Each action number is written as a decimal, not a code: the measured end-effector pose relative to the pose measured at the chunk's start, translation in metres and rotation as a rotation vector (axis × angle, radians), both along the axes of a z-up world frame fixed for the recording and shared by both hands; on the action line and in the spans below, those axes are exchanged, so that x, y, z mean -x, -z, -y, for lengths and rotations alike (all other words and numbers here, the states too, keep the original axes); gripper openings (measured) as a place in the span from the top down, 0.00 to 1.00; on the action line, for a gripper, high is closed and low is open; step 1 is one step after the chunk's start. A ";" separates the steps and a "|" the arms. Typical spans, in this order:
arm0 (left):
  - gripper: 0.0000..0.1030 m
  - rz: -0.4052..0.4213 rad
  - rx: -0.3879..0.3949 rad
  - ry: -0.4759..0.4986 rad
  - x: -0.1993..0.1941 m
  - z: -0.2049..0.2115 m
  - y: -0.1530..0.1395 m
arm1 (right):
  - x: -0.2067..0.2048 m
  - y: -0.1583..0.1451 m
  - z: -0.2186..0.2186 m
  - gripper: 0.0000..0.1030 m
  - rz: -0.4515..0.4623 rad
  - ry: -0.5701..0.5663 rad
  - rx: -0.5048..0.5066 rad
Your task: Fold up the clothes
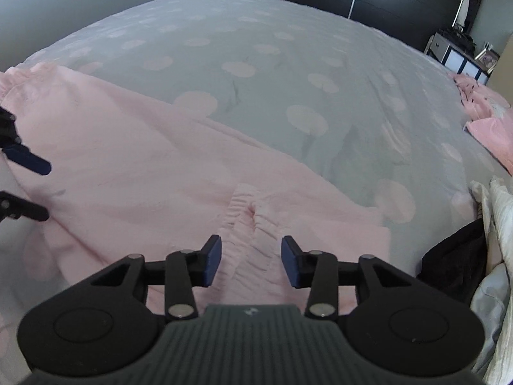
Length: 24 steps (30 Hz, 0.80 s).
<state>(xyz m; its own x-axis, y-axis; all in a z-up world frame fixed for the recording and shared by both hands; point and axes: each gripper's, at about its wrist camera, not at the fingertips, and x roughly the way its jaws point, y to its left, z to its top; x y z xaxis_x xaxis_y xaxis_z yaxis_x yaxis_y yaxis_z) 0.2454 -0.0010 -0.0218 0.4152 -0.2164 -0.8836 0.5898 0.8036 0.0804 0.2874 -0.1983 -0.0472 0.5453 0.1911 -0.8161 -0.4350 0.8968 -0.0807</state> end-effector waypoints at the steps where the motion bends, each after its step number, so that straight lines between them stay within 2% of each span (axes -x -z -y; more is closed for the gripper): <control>1: 0.58 0.000 0.000 0.002 0.000 0.000 0.000 | -0.007 0.004 -0.002 0.62 -0.013 -0.003 0.009; 3: 0.58 -0.003 0.002 0.005 0.001 0.000 0.002 | -0.015 0.012 -0.009 0.80 -0.019 -0.028 0.053; 5: 0.58 -0.010 0.004 0.006 0.001 -0.001 0.004 | -0.022 0.018 -0.012 0.87 -0.028 -0.051 0.078; 8: 0.58 -0.017 0.009 0.005 0.003 -0.003 0.005 | -0.023 0.008 -0.009 0.95 0.007 -0.023 0.027; 13: 0.58 -0.026 0.038 -0.021 0.005 -0.009 0.009 | -0.028 -0.020 -0.008 0.95 0.100 0.019 -0.063; 18: 0.58 -0.032 0.048 -0.027 0.005 -0.011 0.010 | -0.039 0.004 -0.022 0.95 0.024 0.029 0.002; 21: 0.58 -0.027 0.058 -0.024 0.006 -0.012 0.007 | -0.040 0.015 -0.022 0.93 -0.009 0.050 -0.001; 24: 0.58 -0.028 0.056 -0.019 0.007 -0.012 0.008 | -0.041 0.011 -0.018 0.78 -0.029 0.096 -0.045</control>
<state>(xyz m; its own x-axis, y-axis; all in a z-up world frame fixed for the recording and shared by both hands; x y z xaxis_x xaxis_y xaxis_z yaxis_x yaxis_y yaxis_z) 0.2380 0.0108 -0.0294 0.3952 -0.2582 -0.8816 0.5761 0.8172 0.0188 0.3285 -0.1803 -0.0581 0.5390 0.1762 -0.8237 -0.3485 0.9369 -0.0276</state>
